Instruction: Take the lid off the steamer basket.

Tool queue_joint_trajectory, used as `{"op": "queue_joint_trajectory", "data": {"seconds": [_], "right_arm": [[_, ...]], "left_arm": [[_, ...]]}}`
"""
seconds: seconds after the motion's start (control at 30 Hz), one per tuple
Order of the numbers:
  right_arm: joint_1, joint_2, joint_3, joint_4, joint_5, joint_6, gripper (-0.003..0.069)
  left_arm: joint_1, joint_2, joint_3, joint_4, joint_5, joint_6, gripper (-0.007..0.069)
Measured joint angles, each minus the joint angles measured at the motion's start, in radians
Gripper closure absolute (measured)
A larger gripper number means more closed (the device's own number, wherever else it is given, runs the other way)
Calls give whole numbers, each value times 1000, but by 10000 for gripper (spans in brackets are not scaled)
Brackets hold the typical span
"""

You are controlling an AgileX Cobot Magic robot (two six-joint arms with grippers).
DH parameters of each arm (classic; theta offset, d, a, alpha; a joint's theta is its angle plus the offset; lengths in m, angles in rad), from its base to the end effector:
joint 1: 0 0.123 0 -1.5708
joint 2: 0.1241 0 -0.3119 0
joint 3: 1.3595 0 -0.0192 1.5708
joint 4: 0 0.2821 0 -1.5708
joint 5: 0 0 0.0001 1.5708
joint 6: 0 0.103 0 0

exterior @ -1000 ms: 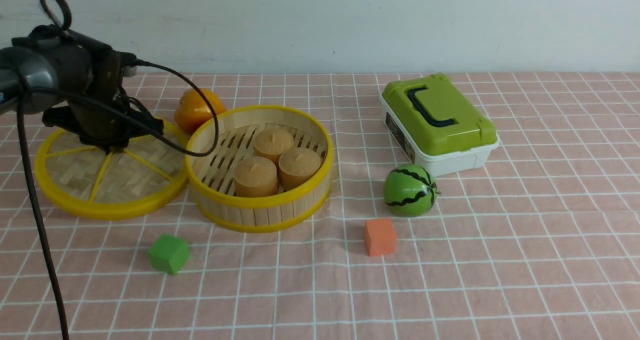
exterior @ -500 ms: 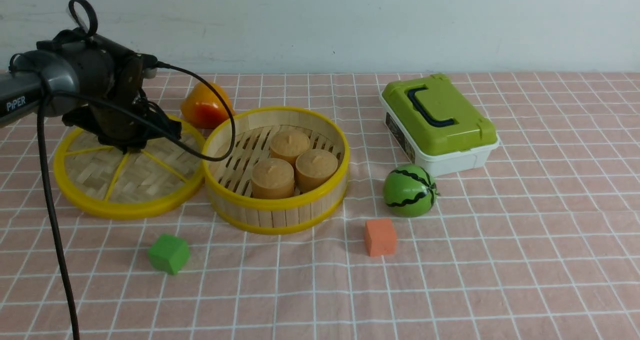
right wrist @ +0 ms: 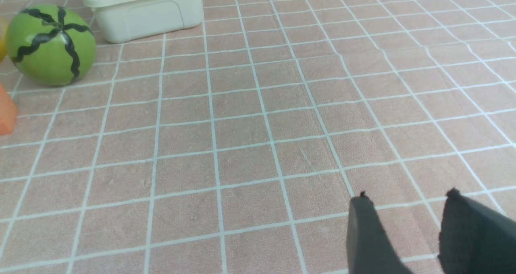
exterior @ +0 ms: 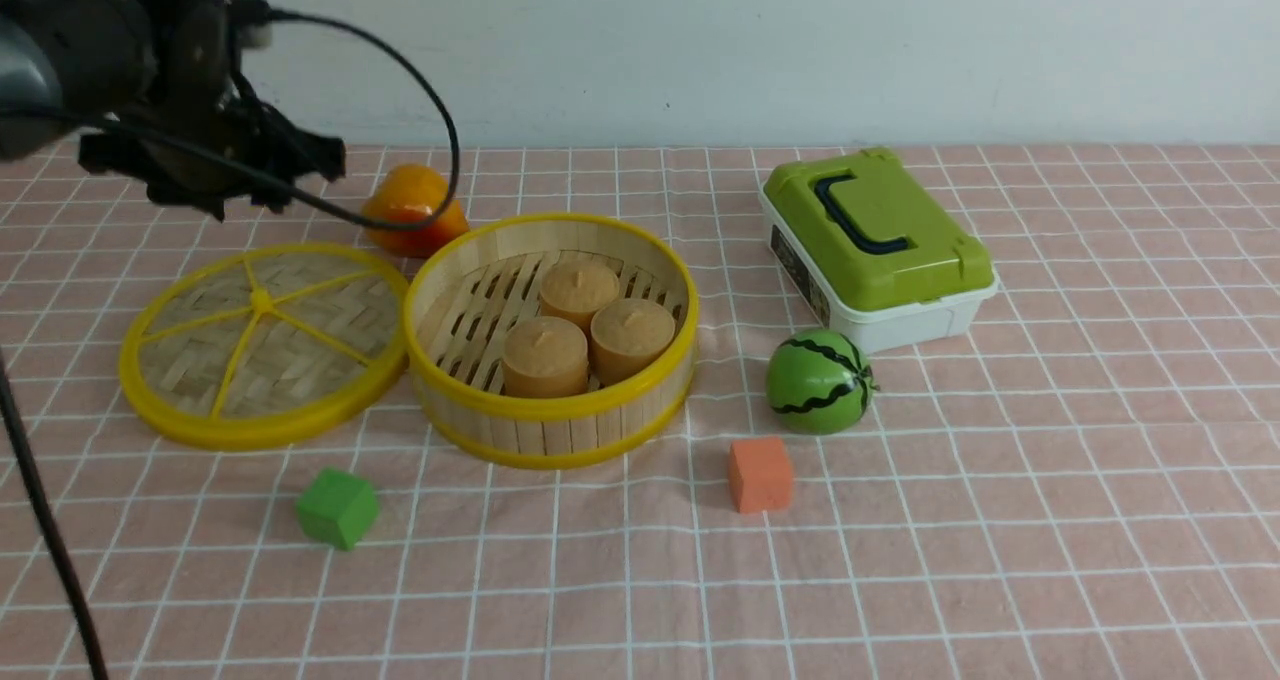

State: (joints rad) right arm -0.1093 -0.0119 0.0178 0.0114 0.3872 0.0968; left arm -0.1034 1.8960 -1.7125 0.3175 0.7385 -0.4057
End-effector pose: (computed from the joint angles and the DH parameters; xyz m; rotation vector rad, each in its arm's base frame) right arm 0.0675 -0.0070 0.1689 0.2000 1.8660 0.0027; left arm 0.4871 -0.0288 0.3230 -0.1756 2.3537 0.1209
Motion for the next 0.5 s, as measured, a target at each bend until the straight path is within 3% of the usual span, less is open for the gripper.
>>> {"op": "queue_joint_trajectory", "data": {"seconds": [0.13, 0.27, 0.5], "right_arm": [[0, 0, 0, 0, 0, 0, 416], [0, 0, 0, 0, 0, 0, 417], [0, 0, 0, 0, 0, 0, 417]], "left_arm": [[0, -239, 6, -99, 50, 51, 621], [0, -439, 78, -171, 46, 85, 637], [0, -803, 415, -222, -6, 88, 637]]}}
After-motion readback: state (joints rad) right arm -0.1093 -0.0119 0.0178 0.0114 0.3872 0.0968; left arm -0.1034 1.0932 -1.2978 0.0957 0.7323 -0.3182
